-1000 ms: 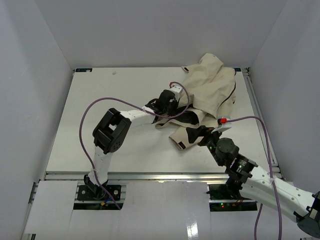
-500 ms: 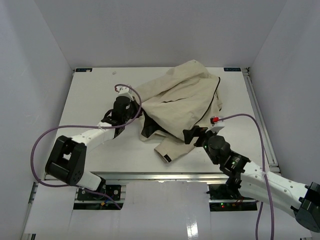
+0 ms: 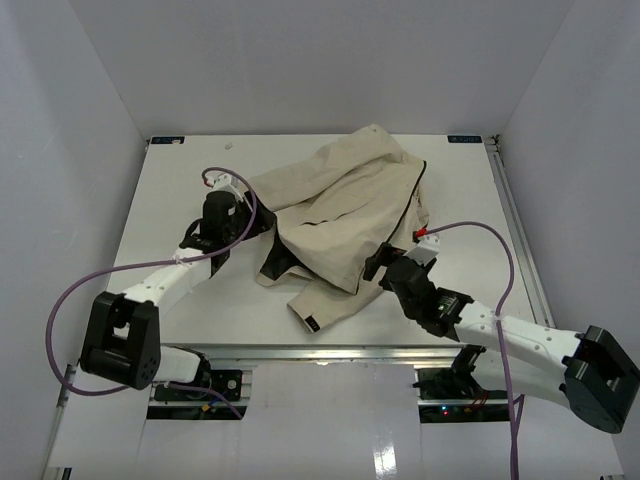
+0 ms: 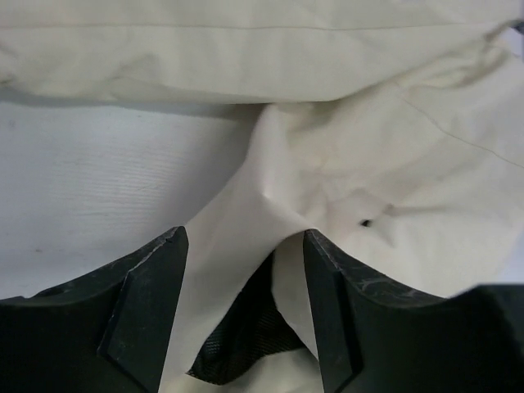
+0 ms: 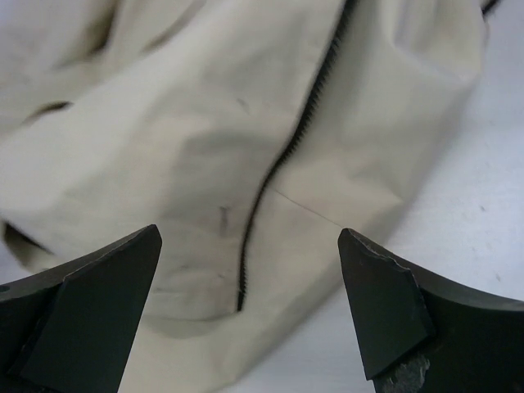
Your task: Zip up the jacket
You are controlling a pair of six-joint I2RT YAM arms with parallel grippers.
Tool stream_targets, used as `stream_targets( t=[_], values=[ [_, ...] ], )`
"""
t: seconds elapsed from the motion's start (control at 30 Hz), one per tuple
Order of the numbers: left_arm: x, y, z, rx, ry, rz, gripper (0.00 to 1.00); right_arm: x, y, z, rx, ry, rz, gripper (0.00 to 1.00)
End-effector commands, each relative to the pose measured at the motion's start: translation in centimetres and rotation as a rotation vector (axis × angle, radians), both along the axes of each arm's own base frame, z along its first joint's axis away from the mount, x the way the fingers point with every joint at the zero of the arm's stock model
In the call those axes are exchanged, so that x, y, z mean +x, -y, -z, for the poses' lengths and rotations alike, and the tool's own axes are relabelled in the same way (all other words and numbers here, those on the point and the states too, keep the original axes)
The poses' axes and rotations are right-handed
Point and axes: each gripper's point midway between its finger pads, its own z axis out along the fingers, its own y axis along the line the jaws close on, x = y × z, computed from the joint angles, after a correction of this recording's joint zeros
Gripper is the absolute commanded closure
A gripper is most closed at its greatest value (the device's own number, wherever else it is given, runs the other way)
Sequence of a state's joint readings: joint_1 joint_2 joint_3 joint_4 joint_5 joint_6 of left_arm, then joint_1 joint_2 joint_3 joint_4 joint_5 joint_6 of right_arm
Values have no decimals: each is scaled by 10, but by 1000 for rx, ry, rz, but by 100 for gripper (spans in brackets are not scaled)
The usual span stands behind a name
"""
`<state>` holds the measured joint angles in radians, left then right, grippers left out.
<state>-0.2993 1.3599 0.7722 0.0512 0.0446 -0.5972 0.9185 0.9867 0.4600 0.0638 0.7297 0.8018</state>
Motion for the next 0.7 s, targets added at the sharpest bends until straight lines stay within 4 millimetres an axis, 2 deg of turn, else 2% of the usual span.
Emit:
stream_targets(
  t=[0.0, 0.13, 0.3, 0.43, 0.67],
  values=[
    [-28, 63, -56, -5, 161, 318, 29, 0, 21, 32, 11, -48, 143, 5],
    [-48, 102, -37, 116, 118, 457, 29, -2, 18, 44, -8, -62, 108, 6],
    [-72, 131, -24, 144, 89, 578, 29, -6, 22, 50, -3, -53, 93, 6],
    [-84, 141, -9, 139, 35, 632, 29, -6, 24, 56, 7, -47, 95, 6],
    [-92, 161, 20, 172, -38, 688, 27, -1, 23, 64, 42, -26, 79, 6]
  ],
)
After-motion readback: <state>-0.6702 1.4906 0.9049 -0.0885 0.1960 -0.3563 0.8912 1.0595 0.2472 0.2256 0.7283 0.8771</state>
